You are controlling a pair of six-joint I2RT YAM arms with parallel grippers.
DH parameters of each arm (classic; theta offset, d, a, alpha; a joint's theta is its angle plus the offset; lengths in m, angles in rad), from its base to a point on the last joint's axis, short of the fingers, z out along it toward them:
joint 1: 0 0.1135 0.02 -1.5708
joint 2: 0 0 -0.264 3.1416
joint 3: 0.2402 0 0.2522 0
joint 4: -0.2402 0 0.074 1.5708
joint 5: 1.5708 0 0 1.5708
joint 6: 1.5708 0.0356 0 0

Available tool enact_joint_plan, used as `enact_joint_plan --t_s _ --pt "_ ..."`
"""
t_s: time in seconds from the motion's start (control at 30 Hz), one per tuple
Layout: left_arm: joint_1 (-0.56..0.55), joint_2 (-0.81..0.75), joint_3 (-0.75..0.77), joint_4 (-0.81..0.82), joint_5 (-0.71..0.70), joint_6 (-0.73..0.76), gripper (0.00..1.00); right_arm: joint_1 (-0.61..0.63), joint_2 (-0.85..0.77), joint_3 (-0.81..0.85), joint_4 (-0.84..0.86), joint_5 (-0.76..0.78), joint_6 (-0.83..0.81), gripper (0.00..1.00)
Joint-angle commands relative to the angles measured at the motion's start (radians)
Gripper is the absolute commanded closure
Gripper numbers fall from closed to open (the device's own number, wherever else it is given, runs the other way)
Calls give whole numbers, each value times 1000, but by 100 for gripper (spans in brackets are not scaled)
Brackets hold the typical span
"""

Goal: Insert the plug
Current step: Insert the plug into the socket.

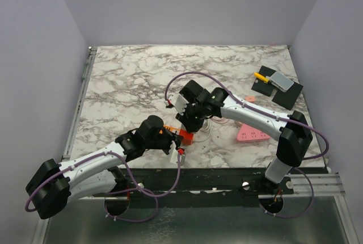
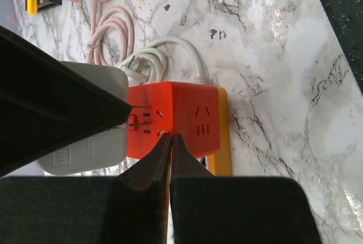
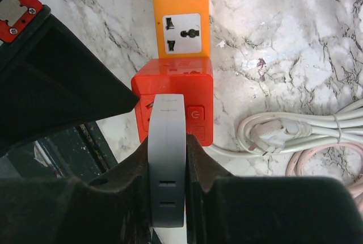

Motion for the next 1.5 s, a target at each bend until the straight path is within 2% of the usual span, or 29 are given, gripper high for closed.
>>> enact_joint_plan --t_s 0.0,0.6,1.07,1.47 --pt "-9 3 -2 -27 -12 4 100 9 13 34 23 15 -19 99" --pt "-15 13 7 -28 -30 -2 100 11 14 15 32 10 -22 99" --pt "-15 10 8 -31 -34 -3 100 17 11 -11 36 70 -35 99" --pt "-16 19 15 -32 -38 -4 100 38 30 -24 41 43 -15 99"
